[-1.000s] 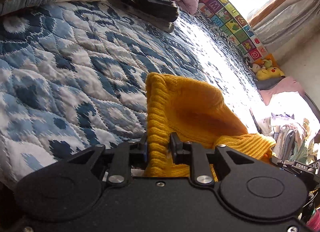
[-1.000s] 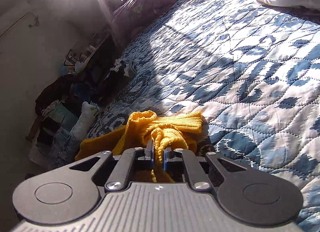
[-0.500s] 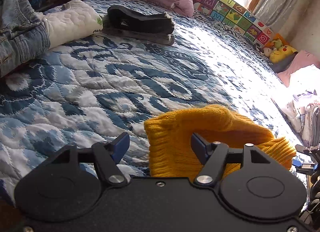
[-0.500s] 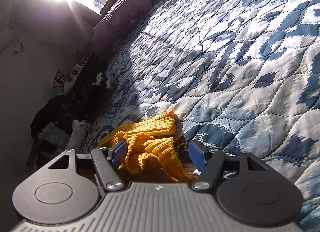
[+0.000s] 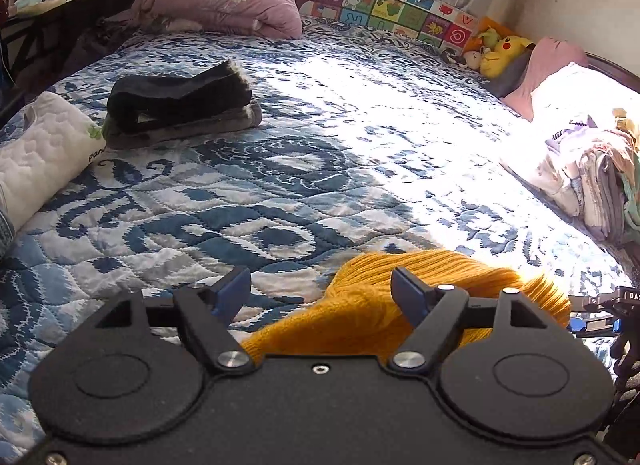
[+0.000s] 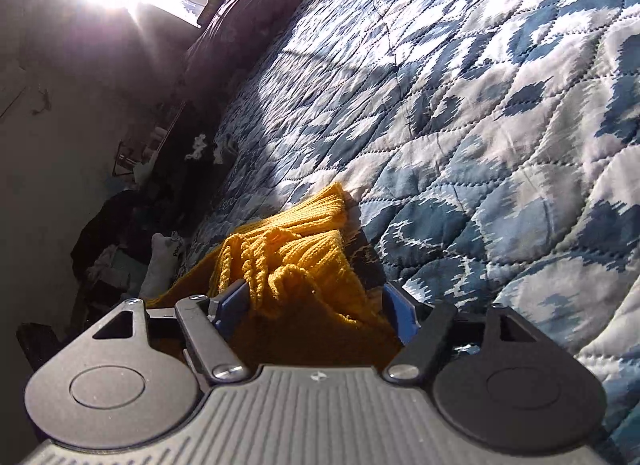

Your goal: Fold clothes

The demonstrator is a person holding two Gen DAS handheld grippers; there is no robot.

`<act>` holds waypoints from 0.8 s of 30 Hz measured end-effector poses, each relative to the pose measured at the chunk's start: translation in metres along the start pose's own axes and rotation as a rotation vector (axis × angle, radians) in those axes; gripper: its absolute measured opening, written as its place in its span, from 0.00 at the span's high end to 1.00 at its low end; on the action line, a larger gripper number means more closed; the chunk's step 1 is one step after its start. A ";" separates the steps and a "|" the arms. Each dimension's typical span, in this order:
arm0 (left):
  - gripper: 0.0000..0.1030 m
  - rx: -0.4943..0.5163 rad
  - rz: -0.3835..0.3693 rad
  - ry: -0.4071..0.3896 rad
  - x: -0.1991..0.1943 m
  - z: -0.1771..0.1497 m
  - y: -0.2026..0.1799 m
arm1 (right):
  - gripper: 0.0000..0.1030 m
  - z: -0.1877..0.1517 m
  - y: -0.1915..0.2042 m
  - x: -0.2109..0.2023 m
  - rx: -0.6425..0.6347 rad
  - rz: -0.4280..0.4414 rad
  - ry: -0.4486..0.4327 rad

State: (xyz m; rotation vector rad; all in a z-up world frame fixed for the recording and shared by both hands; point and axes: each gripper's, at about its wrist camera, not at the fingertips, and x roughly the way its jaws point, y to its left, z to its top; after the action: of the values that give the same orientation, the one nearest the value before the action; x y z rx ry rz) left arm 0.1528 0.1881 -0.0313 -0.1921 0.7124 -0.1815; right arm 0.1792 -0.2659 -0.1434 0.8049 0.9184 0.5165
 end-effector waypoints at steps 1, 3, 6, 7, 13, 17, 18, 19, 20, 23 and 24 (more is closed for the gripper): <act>0.21 0.001 -0.036 0.004 0.003 0.007 -0.005 | 0.29 -0.003 -0.002 -0.004 -0.004 -0.014 -0.005; 0.20 0.049 -0.081 0.024 0.016 0.021 -0.025 | 0.29 -0.008 -0.005 -0.009 -0.005 -0.027 -0.014; 0.20 0.218 -0.160 0.101 0.051 0.038 -0.075 | 0.29 -0.017 -0.011 -0.016 0.014 -0.024 -0.026; 0.20 0.281 -0.191 0.132 0.064 0.042 -0.093 | 0.29 -0.020 -0.012 -0.017 0.015 -0.024 -0.027; 0.20 0.551 -0.308 0.339 0.143 0.045 -0.177 | 0.34 -0.038 -0.010 -0.024 0.005 -0.034 -0.015; 0.17 0.722 -0.350 0.542 0.180 0.014 -0.187 | 0.57 -0.044 -0.012 -0.025 -0.009 -0.070 -0.017; 0.11 0.757 -0.341 0.553 0.185 0.009 -0.187 | 0.60 -0.045 -0.013 -0.024 -0.007 -0.077 -0.018; 0.00 0.771 -0.331 0.553 0.191 0.007 -0.185 | 0.64 -0.046 -0.014 -0.024 -0.004 -0.084 -0.020; 0.00 0.757 -0.312 0.562 0.198 0.005 -0.182 | 0.64 -0.047 -0.016 -0.024 -0.001 -0.080 -0.026; 0.04 0.699 -0.298 0.543 0.204 0.001 -0.180 | 0.69 -0.049 -0.014 -0.021 -0.021 -0.092 -0.050; 0.23 0.700 -0.330 0.518 0.197 0.001 -0.182 | 0.71 -0.049 -0.013 -0.022 -0.028 -0.098 -0.058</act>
State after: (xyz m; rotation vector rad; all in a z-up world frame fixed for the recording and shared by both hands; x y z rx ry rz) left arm 0.2814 -0.0330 -0.1119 0.4271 1.0831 -0.8004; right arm 0.1268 -0.2699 -0.1607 0.7420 0.8907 0.4182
